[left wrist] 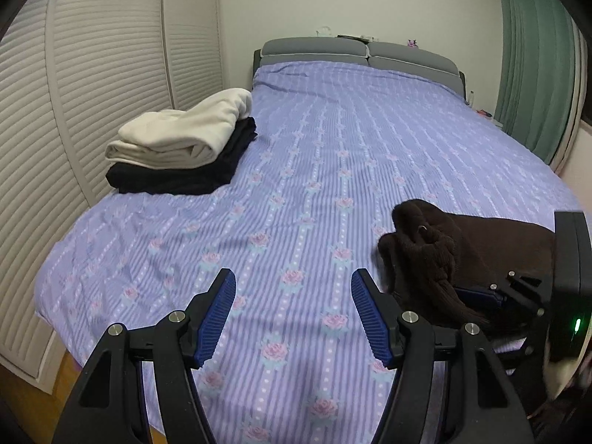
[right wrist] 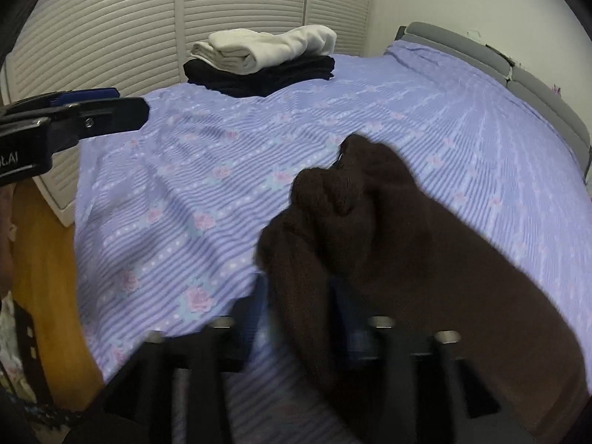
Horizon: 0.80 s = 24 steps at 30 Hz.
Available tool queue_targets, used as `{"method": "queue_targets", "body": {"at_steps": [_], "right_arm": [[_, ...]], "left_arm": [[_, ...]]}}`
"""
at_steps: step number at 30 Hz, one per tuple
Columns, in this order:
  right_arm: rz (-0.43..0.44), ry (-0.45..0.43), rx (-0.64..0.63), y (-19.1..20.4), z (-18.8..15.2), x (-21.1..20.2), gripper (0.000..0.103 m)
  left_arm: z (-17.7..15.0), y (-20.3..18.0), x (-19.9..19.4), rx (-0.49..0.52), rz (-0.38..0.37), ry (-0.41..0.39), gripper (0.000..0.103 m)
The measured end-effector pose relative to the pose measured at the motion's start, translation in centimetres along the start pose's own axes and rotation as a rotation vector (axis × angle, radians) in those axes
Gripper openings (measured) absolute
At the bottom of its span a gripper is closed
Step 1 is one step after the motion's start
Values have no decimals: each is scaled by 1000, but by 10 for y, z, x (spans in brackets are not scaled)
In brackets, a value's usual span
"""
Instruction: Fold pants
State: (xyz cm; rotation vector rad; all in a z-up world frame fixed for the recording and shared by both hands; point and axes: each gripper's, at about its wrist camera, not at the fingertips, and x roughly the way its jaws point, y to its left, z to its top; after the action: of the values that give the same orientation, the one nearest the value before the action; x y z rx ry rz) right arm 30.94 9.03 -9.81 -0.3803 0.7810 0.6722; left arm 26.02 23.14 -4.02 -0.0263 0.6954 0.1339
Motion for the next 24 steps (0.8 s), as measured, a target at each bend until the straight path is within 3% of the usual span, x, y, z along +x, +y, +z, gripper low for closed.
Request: {"method": "queue_targets", "body": {"at_steps": [3, 9, 12, 16, 19, 21, 23, 24], "right_arm": [[-54, -39, -26, 13, -7, -8, 58], [-83, -182, 85, -1, -27, -64, 58], [-130, -233, 144, -22, -45, -99, 58], [-258, -231, 246, -62, -73, -132, 58], [-353, -224, 340, -91, -96, -151, 58], [-393, -223, 400, -107, -109, -161, 58], [-413, -220, 478, -125, -122, -167, 58], [-421, -219, 520, -133, -129, -169, 58]], "left_arm": [[-3, -9, -5, 19, -3, -9, 64], [-1, -34, -19, 61, -45, -53, 64], [5, -58, -19, 100, -98, -82, 64], [12, -94, -9, 157, -206, -123, 64], [15, -109, 12, 191, -196, -103, 63], [16, -112, 27, 198, -192, -82, 57], [15, -111, 45, 188, -210, -40, 39], [14, -111, 52, 182, -214, -24, 36]]}}
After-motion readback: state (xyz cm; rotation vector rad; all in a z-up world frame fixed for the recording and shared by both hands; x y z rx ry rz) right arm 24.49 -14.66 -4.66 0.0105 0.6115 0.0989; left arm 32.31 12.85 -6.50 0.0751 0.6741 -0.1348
